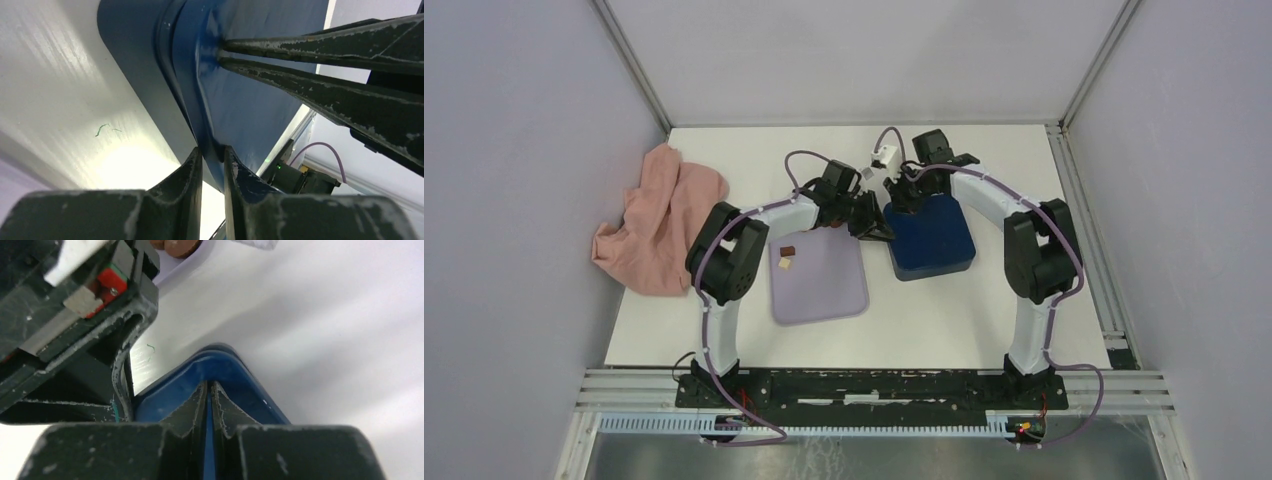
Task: Pack the chocolate
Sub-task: Adjust the box lid on the packing box.
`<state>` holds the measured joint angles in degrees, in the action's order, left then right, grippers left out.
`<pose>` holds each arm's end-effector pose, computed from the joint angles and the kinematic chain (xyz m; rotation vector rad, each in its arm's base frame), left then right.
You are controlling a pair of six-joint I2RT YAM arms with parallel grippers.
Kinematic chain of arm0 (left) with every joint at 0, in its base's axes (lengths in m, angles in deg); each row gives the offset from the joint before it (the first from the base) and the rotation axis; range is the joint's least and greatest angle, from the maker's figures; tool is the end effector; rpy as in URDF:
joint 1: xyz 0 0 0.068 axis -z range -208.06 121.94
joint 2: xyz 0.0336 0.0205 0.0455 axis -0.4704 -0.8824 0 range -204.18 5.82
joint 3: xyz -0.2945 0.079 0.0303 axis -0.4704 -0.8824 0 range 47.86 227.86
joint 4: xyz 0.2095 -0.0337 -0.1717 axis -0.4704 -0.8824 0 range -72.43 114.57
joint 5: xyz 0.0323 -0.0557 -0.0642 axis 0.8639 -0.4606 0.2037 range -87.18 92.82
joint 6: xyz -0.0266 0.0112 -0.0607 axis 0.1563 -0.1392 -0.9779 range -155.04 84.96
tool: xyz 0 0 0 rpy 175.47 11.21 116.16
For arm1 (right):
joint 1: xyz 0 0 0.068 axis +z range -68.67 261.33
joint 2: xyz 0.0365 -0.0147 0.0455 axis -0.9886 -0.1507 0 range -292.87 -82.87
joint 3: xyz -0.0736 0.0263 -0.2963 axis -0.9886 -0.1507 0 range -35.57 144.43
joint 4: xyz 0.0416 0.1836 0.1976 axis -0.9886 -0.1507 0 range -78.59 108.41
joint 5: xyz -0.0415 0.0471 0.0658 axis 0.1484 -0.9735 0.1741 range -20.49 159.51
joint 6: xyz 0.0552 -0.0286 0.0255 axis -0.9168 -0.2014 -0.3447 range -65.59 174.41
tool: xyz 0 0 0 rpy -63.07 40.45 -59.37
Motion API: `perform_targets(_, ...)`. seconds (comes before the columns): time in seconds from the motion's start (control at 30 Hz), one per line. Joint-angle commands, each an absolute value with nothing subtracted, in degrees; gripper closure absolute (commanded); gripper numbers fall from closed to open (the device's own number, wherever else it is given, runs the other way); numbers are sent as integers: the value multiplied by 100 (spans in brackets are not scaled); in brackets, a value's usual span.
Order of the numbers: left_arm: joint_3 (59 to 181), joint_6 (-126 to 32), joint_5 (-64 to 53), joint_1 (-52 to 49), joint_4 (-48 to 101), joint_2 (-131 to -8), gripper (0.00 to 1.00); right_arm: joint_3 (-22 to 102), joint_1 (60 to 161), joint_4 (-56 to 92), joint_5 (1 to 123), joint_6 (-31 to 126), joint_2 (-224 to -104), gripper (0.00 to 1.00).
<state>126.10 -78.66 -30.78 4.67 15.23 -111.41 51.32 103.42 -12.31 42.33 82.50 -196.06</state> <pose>0.3820 -0.2809 0.1751 0.0518 2.6608 -1.2493 0.4181 0.1961 0.2257 -1.2172 2.1794 0.5625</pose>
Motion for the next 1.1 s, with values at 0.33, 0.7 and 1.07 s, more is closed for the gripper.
perform_targets(0.33, 12448, -7812, -2979, 466, 1526, -11088, 72, 5877, 9904, -1734, 3031, 8336, -19165, 73)
perform_targets(0.7, 13574, -7505, -2785, 409, 392, -11371, 62, 5091, 9486, -3083, 4438, 9515, -18228, 76)
perform_targets(1.07, 14028, -7176, -2849, 529, -281, -12064, 63, 2112, 9263, -2189, 5580, 9416, -17553, 83)
